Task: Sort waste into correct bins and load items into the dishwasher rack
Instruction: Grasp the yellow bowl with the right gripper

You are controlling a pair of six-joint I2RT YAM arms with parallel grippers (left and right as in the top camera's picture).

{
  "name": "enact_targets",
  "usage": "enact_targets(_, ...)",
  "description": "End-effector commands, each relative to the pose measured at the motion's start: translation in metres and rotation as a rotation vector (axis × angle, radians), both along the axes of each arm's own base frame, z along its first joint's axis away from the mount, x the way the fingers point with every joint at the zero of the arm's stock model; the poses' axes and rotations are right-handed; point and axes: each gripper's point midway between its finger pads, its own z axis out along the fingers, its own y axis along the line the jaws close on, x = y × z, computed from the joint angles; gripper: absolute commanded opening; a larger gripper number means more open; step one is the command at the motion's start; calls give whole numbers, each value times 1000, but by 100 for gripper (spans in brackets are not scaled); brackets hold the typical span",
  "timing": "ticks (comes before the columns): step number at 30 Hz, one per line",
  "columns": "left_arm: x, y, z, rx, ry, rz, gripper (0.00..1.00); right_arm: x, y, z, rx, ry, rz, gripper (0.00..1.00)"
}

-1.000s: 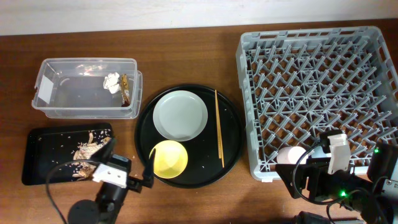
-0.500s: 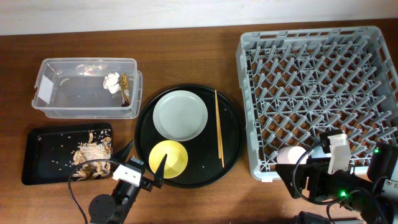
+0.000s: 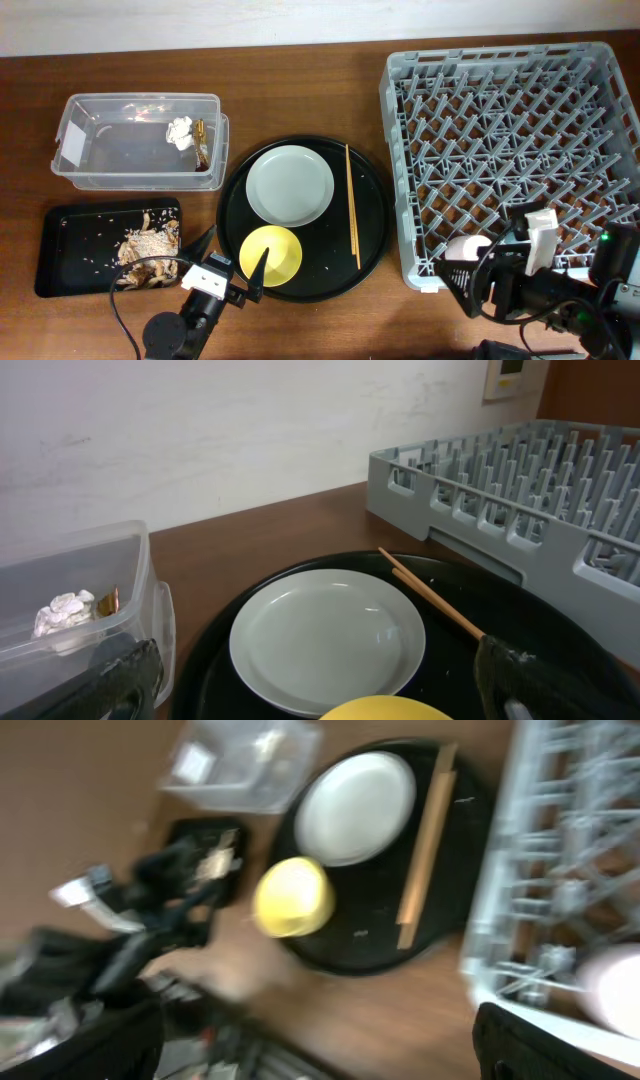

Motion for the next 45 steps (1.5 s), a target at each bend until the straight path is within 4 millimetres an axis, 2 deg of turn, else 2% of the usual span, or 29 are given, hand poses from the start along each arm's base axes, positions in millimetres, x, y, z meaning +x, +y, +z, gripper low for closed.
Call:
enact_targets(1, -1, -1, -1, 13, -6, -10, 99, -18, 25, 11, 124, 44, 106, 98)
enact_targets(2, -1, -1, -1, 13, -6, -10, 99, -20, 25, 6, 93, 58, 115, 98)
enact_targets(4, -1, -1, -1, 13, -6, -10, 99, -21, 11, -17, -42, 150, 41, 98)
enact_targets(6, -1, -1, -1, 13, -6, -10, 99, -21, 0, -31, -143, 198, -2, 98)
enact_targets(8, -1, -1, -1, 13, -6, -10, 99, -18, 5, -29, -172, 158, 39, 98)
enact_targets(10, -1, -1, -1, 13, -6, -10, 99, -1, 6, -30, -232, 127, 30, 98)
enact_targets(13, -1, -1, -1, 13, -6, -10, 99, 7, 26, -37, -248, 152, 133, 98)
enact_targets(16, -1, -1, -1, 13, -6, -10, 99, 17, 54, -71, -336, 315, 217, 99)
enact_targets(18, -1, -1, -1, 13, -6, -10, 99, 26, 86, -88, -346, 370, 272, 98)
enact_targets(21, -1, -1, -1, 13, -6, -10, 99, 43, 134, -118, -326, 475, 249, 98)
enact_targets(24, -1, -1, -1, 13, -6, -10, 99, 53, 166, -149, -332, 536, 243, 99)
enact_targets(26, -1, -1, -1, 13, -6, -10, 99, 55, 186, -168, -343, 552, 259, 90)
enact_targets(27, -1, -1, -1, 13, -6, -10, 99, 55, 196, -185, -365, 574, 246, 85)
enact_targets(29, -1, -1, -1, 13, -6, -10, 99, 62, 203, -221, -429, 627, 133, 76)
enact_targets(31, -1, -1, -1, 13, -6, -10, 99, 72, 204, -243, -467, 626, 83, 70)
enact_targets(32, -1, -1, -1, 13, -6, -10, 99, 75, 207, -251, -470, 625, 80, 63)
enact_targets(34, -1, -1, -1, 13, -6, -9, 99, 79, 211, -266, -476, 637, 74, 41)
enact_targets(35, -1, -1, -1, 13, -6, -10, 99, 78, 211, -274, -482, 658, 57, 35)
enact_targets(36, -1, -1, -1, 13, -6, -10, 99, 78, 209, -279, -493, 668, 54, 25)
enact_targets(39, -1, -1, -1, 13, -6, -10, 99, 82, 201, -281, -534, 642, 29, 6)
enact_targets(42, -1, -1, -1, 13, -6, -10, 99, 88, 193, -270, -556, 597, -2, 4)
enact_targets(45, -1, -1, -1, 13, -6, -10, 99, 99, 173, -238, -600, 484, -61, 4)
